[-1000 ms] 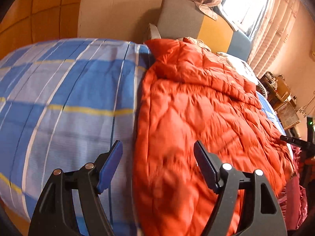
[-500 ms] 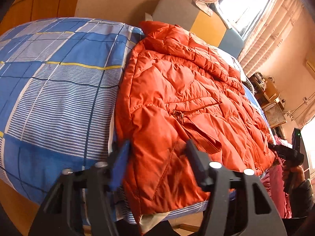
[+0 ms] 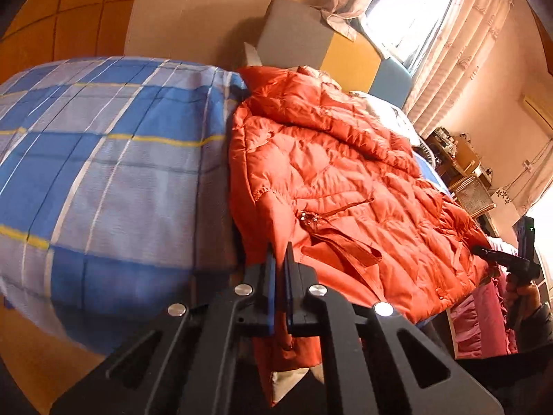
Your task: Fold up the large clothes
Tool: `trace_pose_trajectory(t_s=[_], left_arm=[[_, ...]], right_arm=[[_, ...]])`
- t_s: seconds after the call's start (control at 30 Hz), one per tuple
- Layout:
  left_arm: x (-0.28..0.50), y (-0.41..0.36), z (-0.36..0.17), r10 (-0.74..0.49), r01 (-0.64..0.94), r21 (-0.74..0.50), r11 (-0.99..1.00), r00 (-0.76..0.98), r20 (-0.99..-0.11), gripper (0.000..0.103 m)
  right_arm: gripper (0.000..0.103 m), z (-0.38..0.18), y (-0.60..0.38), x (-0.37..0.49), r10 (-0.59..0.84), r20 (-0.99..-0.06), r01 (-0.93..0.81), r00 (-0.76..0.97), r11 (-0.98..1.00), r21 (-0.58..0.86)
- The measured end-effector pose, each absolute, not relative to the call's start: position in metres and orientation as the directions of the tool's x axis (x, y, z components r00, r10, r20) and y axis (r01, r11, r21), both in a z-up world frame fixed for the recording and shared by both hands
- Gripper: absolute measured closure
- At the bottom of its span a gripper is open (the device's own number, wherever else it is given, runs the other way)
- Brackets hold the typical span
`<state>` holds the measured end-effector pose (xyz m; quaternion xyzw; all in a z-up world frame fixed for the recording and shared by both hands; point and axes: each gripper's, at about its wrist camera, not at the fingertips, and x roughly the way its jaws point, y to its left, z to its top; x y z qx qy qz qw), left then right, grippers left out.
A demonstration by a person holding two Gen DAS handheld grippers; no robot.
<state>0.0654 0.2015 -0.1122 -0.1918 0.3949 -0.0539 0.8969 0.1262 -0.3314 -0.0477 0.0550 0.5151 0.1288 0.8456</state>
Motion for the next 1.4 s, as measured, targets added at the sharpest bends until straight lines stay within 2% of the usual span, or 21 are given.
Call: trace_pose_trajectory(t_s=[0.13, 0.2, 0.27, 0.33, 0.4, 0.47, 0.57, 0.8, 1.07, 1.4], left_arm=[[0.050, 0.204, -0.121, -0.244, -0.081, -0.387, 0.918, 0.655, -0.715, 0.099], [0.046, 0.205, -0.120, -0.226, -0.094, -0.373, 0.923, 0.650, -0.725, 0.093], [0.044, 0.210, -0.114, -0.200, -0.113, -0.362, 0.925, 0.666, -0.719, 0.055], [0.046, 0.219, -0.105, -0.171, -0.137, -0.362, 0.922, 0.693, -0.700, 0.046], [0.056, 0.226, -0.097, -0.138, -0.148, -0.340, 0.929, 0.712, -0.688, 0.045], [0.071, 0.229, -0.092, -0.130, -0.148, -0.338, 0.929, 0.725, -0.676, 0.042], [0.098, 0.228, -0.083, -0.144, -0.143, -0.367, 0.919, 0.745, -0.651, 0.041], [0.166, 0.201, -0.070, -0.211, -0.081, -0.410, 0.909, 0.758, -0.617, 0.039], [0.242, 0.150, -0.067, -0.252, -0.007, -0.375, 0.927, 0.730, -0.635, 0.038], [0.319, 0.134, -0.070, -0.251, -0.022, -0.381, 0.924, 0.717, -0.650, 0.038]], right_arm=[[0.090, -0.058, -0.337, 0.113, 0.272, -0.867, -0.153, 0.417, 0.962, 0.228], [0.089, -0.063, -0.341, 0.111, 0.273, -0.872, -0.134, 0.406, 0.962, 0.239], [0.081, -0.062, -0.343, 0.114, 0.276, -0.868, -0.126, 0.413, 0.961, 0.246], [0.053, -0.058, -0.347, 0.120, 0.236, -0.873, -0.098, 0.426, 0.972, 0.215], [0.045, -0.051, -0.348, 0.124, 0.196, -0.866, -0.083, 0.460, 0.981, 0.178], [0.042, -0.044, -0.346, 0.134, 0.145, -0.860, -0.059, 0.490, 0.989, 0.133], [0.042, -0.035, -0.334, 0.150, 0.091, -0.837, -0.053, 0.539, 0.996, 0.074], [0.042, -0.038, -0.276, 0.198, 0.101, -0.832, -0.094, 0.546, 0.994, 0.060], [0.042, -0.060, -0.210, 0.272, 0.153, -0.842, -0.107, 0.516, 0.988, 0.114], [0.042, -0.056, -0.175, 0.349, 0.133, -0.818, -0.070, 0.560, 0.991, 0.114]])
